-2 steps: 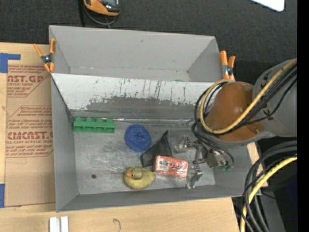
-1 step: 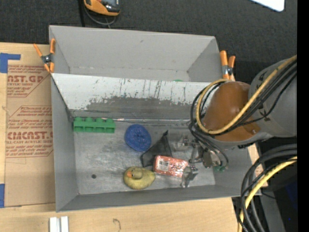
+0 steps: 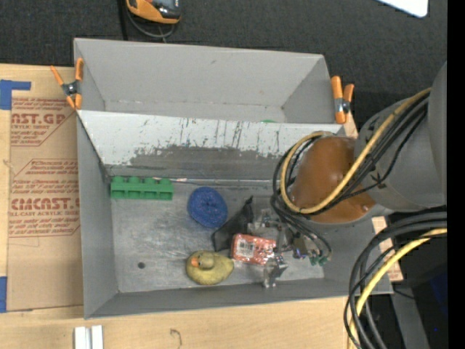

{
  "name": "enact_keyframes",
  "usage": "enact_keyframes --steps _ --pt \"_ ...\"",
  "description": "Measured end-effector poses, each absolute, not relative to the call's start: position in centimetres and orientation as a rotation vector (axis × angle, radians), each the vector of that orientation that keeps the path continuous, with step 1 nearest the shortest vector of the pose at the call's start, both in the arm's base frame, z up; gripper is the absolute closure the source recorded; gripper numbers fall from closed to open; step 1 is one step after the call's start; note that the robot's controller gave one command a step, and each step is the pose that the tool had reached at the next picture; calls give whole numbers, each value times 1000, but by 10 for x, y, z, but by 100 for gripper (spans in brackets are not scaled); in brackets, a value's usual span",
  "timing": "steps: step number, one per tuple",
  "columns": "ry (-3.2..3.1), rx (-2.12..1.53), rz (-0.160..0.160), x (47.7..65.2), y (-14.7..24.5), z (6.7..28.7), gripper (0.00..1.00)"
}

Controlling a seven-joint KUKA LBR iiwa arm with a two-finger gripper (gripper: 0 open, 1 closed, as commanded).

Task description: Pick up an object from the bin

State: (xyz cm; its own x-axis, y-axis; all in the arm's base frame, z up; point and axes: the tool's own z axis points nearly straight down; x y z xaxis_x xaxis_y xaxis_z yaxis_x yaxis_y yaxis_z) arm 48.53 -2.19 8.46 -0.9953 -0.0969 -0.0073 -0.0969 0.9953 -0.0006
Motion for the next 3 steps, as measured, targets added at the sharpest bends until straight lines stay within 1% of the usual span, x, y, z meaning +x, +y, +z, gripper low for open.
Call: enact_keyframes --steps 1,2,3 --pt "3129 25 -4 483 -8 73 100" --pt "3129 25 -4 483 -8 73 100" --pt "3139 25 -3 481 -8 78 100"
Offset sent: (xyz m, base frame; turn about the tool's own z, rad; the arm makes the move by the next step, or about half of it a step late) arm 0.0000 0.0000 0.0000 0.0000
